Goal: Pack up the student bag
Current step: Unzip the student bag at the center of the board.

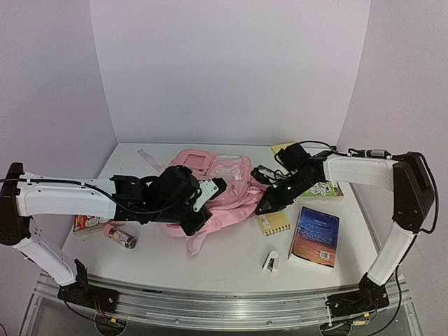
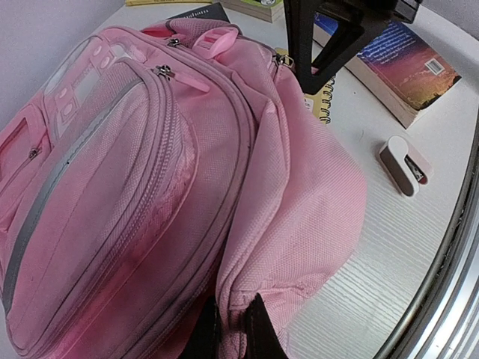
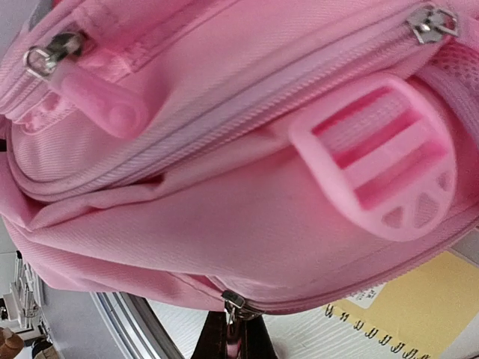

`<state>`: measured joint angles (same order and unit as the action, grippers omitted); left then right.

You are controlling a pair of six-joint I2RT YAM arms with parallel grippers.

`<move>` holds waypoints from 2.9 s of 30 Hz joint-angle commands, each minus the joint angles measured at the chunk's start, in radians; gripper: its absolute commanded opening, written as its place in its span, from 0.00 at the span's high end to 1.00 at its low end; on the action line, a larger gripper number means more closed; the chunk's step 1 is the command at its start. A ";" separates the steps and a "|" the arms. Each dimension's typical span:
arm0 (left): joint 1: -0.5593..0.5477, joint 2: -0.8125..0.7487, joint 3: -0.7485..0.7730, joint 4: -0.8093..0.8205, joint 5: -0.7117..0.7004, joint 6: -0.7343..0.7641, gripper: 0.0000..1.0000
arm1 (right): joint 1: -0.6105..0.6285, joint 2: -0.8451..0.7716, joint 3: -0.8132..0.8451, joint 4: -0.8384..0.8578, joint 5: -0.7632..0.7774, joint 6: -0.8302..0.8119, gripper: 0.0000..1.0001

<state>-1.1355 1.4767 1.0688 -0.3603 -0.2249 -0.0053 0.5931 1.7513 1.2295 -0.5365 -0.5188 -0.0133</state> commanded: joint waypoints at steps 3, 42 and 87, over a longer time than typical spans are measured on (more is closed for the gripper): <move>0.021 0.014 0.012 0.166 -0.080 -0.095 1.00 | 0.137 -0.059 0.055 -0.088 -0.074 0.064 1.00; 0.019 -0.139 -0.016 0.039 -0.075 -0.131 0.02 | 0.292 0.005 0.082 -0.026 -0.037 0.088 1.00; 0.401 0.202 0.181 -0.120 0.227 0.489 0.87 | -0.006 0.117 0.273 -0.170 -0.162 -0.048 1.00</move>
<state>-0.7396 1.6458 1.1783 -0.4979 0.0168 0.4885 0.5956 1.8534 1.4234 -0.7099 -0.6421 -0.0525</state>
